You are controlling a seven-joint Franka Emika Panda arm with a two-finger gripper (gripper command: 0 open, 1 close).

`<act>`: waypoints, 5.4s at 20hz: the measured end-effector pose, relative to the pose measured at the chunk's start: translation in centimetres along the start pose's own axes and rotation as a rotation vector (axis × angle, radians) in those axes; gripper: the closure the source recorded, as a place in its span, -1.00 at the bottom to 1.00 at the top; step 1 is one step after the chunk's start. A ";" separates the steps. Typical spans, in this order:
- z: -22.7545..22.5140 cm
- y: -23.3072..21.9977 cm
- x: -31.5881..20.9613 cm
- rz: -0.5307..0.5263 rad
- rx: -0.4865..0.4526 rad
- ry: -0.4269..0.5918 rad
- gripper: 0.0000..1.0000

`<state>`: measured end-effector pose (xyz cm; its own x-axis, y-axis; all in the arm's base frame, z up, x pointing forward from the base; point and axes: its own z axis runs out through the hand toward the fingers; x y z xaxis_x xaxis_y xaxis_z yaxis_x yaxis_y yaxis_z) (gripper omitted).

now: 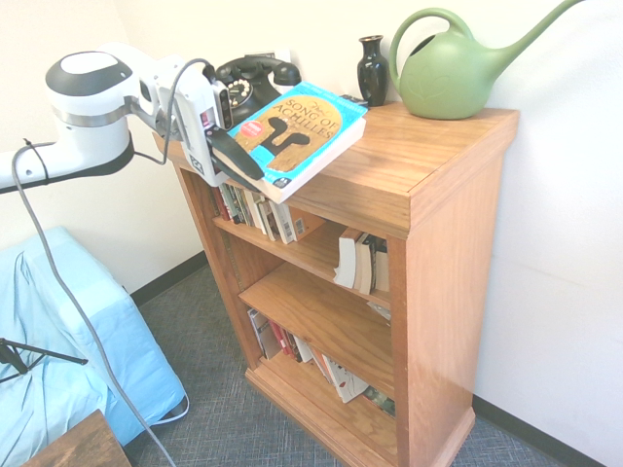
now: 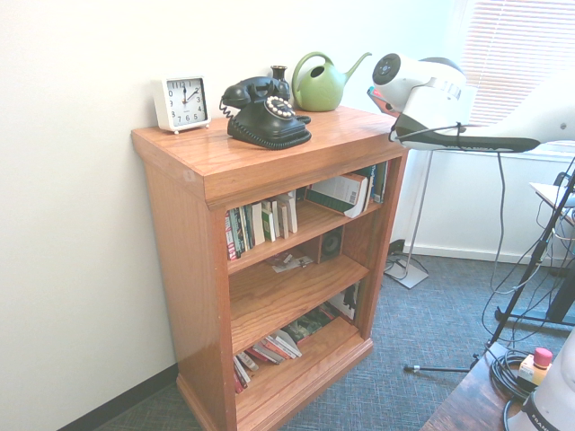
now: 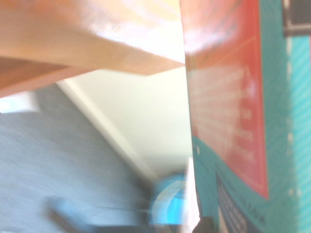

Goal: Organize the shelf

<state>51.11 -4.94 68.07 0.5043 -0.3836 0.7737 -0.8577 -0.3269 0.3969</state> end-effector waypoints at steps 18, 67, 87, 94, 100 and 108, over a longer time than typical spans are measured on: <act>-2.1 5.0 -20.9 0.103 0.435 -0.204 1.00; 7.3 -10.0 -24.8 -0.064 0.892 -0.539 1.00; 5.9 -17.7 -20.8 -0.095 0.945 -0.512 1.00; 5.5 -19.6 -19.9 -0.103 0.948 -0.486 1.00; 4.9 -21.6 -19.2 -0.111 0.952 -0.473 1.00; 5.0 -22.2 -19.1 -0.105 0.939 -0.471 -1.00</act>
<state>60.99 5.33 42.02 0.7324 -0.5456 0.4074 -0.4871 -0.8379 -0.2464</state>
